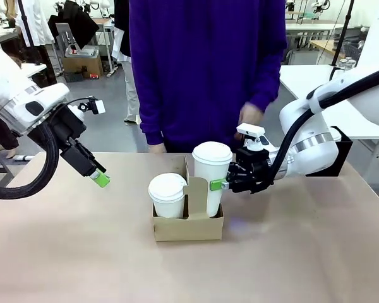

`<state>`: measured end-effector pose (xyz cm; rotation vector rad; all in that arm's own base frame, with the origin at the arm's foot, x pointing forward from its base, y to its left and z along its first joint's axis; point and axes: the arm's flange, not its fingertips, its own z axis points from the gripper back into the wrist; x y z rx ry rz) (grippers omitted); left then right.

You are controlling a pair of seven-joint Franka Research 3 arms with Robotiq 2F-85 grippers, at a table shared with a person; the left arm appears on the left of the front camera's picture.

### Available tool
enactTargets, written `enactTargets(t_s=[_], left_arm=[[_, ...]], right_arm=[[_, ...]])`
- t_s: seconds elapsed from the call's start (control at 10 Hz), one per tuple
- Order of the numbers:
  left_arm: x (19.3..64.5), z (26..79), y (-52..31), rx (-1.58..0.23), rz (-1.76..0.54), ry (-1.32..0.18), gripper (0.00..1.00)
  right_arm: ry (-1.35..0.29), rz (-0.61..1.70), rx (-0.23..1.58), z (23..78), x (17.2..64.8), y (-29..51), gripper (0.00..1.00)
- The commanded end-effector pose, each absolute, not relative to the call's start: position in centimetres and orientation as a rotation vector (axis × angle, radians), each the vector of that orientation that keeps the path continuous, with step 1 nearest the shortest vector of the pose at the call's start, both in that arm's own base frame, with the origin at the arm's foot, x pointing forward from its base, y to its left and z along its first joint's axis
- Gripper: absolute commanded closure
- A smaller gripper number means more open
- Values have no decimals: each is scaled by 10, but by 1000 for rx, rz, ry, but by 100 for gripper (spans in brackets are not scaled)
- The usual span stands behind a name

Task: Pour a drink into a cup and package it in a carrier.
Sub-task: Insert the held 600 ml Paper Cup into the Cup Carrier.

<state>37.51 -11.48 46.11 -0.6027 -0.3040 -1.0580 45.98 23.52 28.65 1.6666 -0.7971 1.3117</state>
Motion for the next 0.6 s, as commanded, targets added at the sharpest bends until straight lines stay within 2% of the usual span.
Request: enactTargets(t_s=[0.0,0.5], left_arm=[[372,451,-114,-618,-1094,-322,0],[374,454,-114,-603,-1075,-295,0]], right_arm=[[-783,1373,1658,272,462,239,20],[-728,1469,1620,239,463,241,20]])
